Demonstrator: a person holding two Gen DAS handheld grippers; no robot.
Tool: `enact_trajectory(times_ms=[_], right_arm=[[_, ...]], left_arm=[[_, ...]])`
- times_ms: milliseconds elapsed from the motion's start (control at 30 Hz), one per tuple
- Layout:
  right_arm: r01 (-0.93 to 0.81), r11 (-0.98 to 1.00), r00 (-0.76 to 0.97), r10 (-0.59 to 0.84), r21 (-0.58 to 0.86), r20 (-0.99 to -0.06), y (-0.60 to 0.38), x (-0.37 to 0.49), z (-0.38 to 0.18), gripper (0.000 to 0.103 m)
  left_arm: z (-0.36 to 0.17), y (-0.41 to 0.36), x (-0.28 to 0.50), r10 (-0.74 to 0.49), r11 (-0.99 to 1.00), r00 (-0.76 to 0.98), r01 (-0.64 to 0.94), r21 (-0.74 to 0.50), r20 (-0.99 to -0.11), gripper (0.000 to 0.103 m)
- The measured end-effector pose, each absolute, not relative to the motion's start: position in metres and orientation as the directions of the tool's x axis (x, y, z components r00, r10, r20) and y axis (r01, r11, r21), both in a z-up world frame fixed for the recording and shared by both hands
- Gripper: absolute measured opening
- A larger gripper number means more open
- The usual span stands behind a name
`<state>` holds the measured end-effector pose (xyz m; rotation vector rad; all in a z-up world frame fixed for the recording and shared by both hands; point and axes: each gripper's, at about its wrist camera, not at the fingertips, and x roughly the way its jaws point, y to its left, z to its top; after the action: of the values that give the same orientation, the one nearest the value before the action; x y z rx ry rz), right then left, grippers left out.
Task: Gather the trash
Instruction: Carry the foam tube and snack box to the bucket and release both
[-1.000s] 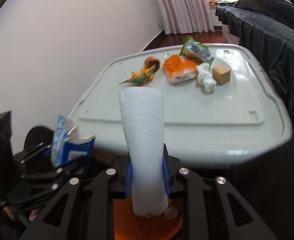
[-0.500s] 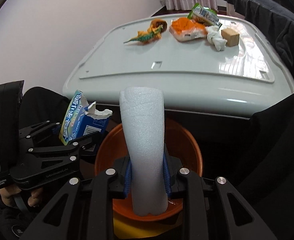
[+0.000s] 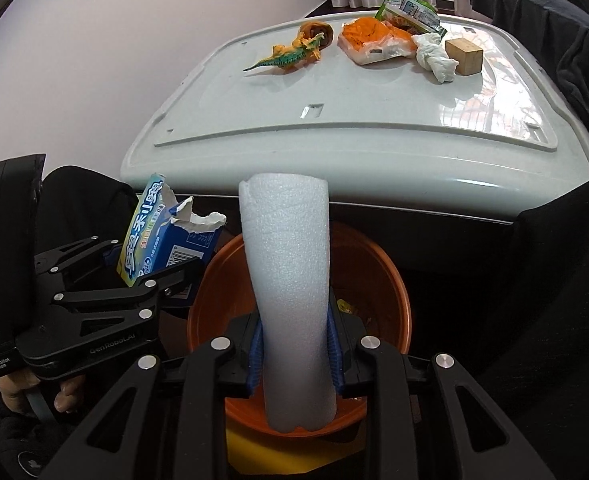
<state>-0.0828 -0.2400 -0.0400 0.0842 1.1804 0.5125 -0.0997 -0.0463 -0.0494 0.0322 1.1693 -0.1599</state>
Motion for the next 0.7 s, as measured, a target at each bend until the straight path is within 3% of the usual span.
enact_trajectory(times_ms=[333,400,467,600,700], right_arm=[[-0.333,0.883,0.274,0.426,0.331,-0.862,-0.240,-0.082,-0.042,0.028],[-0.331,0.885,0.275,0.422,0.327,-0.864,-0.239,-0.082,-0.042,0.032],[-0.324,0.890,0.289,0.417,0.322,-0.861,-0.241,-0.083,-0.040,0.051],[-0.308,0.894,0.320,0.420,0.326,-0.849,-0.247,-0.085,-0.035,0.052],[-0.293,0.896,0.324,0.422,0.334,-0.847,-0.250,-0.084,-0.035,0.052]], left_arm=[[-0.051,-0.046,-0.098,-0.108,0.988,0.367,0.141,-0.059,-0.924,0.053],[-0.052,-0.048,-0.097,-0.108,0.988,0.361,0.146,-0.058,-0.926,0.056],[-0.053,-0.050,-0.097,-0.090,0.989,0.356,0.145,-0.040,-0.930,0.062],[-0.053,-0.047,-0.096,-0.088,0.990,0.354,0.133,-0.043,-0.931,0.069],[-0.053,-0.044,-0.096,-0.091,0.991,0.351,0.120,-0.051,-0.932,0.069]])
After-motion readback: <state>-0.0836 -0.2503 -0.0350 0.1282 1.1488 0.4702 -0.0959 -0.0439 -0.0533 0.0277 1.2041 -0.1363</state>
